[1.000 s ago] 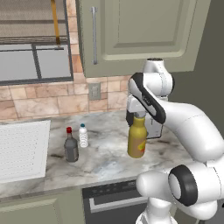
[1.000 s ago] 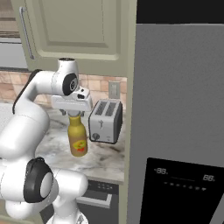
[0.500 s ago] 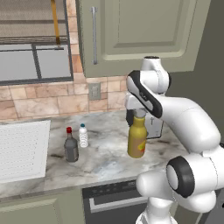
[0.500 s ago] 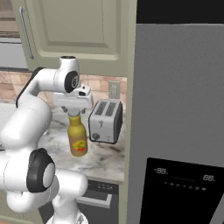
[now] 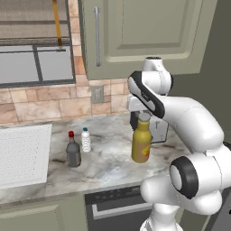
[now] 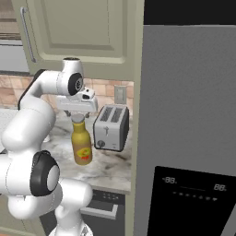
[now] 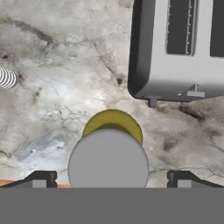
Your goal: Place the drinks on the dining counter in a tight cluster.
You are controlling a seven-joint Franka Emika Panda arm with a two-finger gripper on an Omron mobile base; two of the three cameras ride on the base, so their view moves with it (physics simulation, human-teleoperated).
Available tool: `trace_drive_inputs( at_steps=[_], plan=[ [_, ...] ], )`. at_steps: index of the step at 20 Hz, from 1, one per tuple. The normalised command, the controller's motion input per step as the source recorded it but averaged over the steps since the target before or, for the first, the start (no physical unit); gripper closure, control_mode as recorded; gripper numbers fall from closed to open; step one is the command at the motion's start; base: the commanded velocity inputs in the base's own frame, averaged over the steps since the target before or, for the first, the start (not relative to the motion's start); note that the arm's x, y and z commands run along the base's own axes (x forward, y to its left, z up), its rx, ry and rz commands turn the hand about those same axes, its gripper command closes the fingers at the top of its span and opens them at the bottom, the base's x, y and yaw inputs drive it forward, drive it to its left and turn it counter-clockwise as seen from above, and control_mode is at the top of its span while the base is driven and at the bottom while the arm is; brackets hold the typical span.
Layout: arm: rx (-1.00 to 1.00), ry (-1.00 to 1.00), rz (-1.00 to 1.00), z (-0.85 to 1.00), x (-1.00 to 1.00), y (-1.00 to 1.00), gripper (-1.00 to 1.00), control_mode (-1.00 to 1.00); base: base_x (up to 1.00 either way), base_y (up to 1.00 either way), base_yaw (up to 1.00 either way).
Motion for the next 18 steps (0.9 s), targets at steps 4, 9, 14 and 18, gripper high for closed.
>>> trace_drive_inputs(
  at_steps=[4,9,14,18],
  plan=[
    [0.0,0.0,0.0,-0.1,-0.11,0.0,-1.0,-1.0,0.0,0.0,0.0],
    [0.0,0.0,0.0,-0.19,-0.05,0.0,-1.0,-1.0,0.0,0.0,0.0],
    [0.0,0.0,0.0,-0.29,0.0,0.0,-1.0,-1.0,0.0,0.0,0.0],
    [0.0,-0.01,0.0,-0.26,0.0,0.0,-1.0,-1.0,0.0,0.0,0.0]
  ],
)
